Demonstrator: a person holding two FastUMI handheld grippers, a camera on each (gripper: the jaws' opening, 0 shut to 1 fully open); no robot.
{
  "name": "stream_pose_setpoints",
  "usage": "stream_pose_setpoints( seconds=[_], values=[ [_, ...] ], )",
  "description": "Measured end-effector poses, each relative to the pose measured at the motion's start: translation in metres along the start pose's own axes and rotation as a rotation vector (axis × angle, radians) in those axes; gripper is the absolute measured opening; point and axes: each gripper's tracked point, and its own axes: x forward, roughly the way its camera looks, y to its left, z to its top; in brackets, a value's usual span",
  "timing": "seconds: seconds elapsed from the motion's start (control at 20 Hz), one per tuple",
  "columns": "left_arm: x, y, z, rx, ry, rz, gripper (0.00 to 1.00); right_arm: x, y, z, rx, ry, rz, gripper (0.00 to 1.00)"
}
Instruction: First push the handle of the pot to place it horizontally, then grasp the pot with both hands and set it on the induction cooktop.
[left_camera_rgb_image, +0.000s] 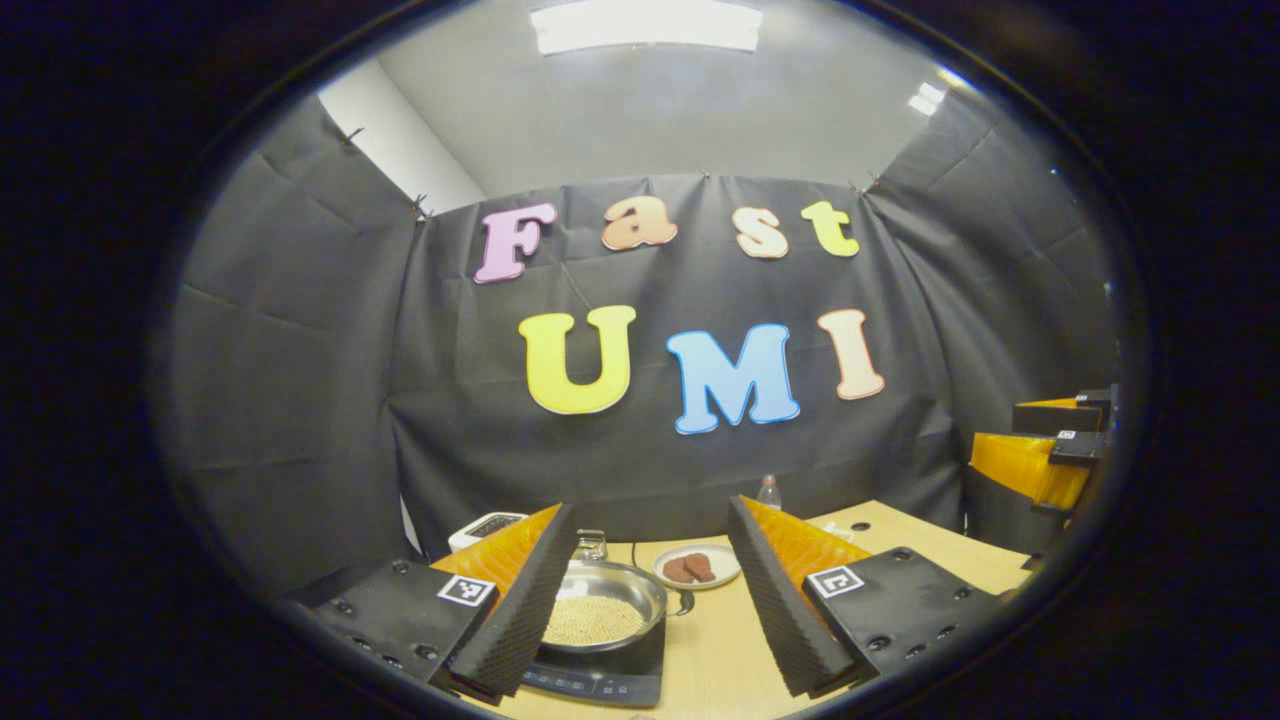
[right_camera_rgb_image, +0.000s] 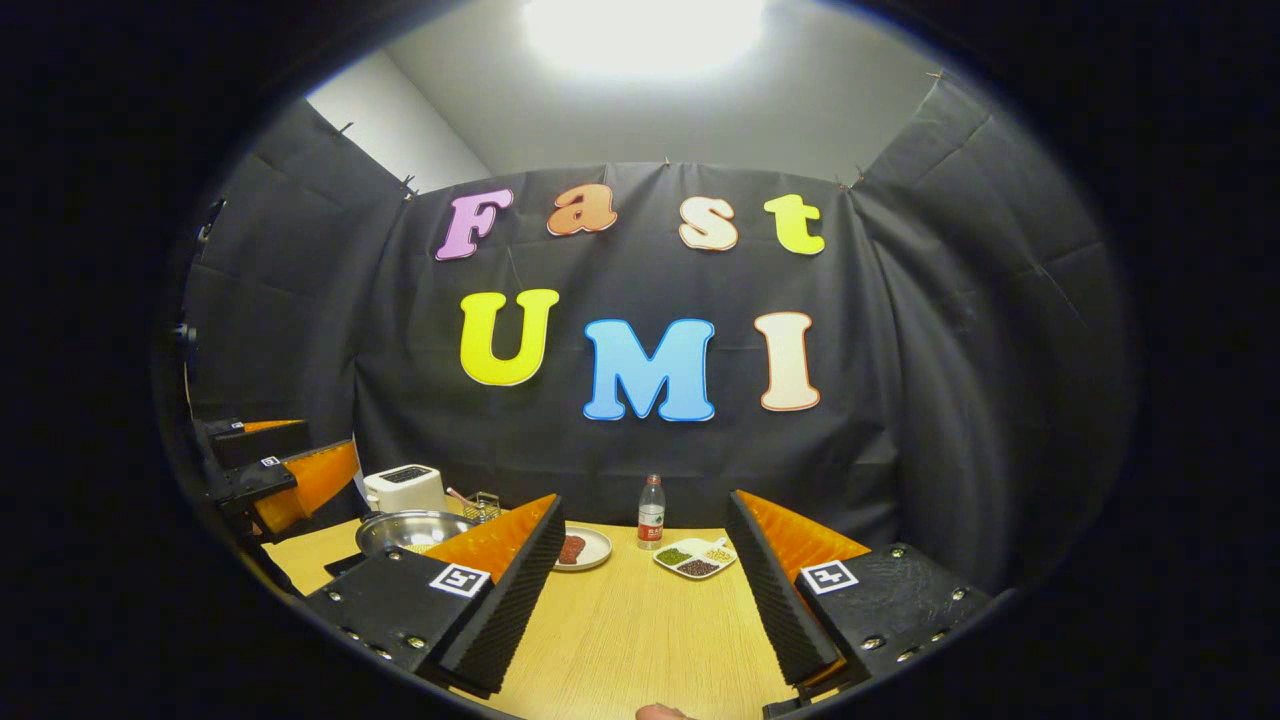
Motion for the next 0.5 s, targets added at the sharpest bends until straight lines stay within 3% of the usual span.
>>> stream_pose_setpoints(
  seconds=[0.05, 0.1, 0.25, 0.3, 0.5],
  values=[
    [-0.003, 0.005, 0.002, 0.008, -0.003, -0.002, 0.9, -0.004, 0.002, 0.004, -0.002, -0.008, -0.007, 0.97],
    [-0.006, 0.01, 0.002, 0.013, -0.005, -0.006, 0.98, -0.008, 0.005, 0.007, -0.005, -0.021, -0.01, 0.98],
    [-0.015, 0.021, 0.007, 0.005, -0.015, -0.009, 0.98, -0.018, 0.01, 0.013, -0.016, -0.046, -0.027, 0.97],
    [-0.019, 0.025, 0.006, 0.007, -0.017, -0.01, 0.93, -0.022, 0.013, 0.013, -0.013, -0.044, -0.025, 0.97],
    [-0.028, 0.033, 0.001, -0.004, -0.014, -0.007, 1.0, -0.028, 0.014, 0.019, 0.005, -0.045, -0.034, 0.97]
  ],
)
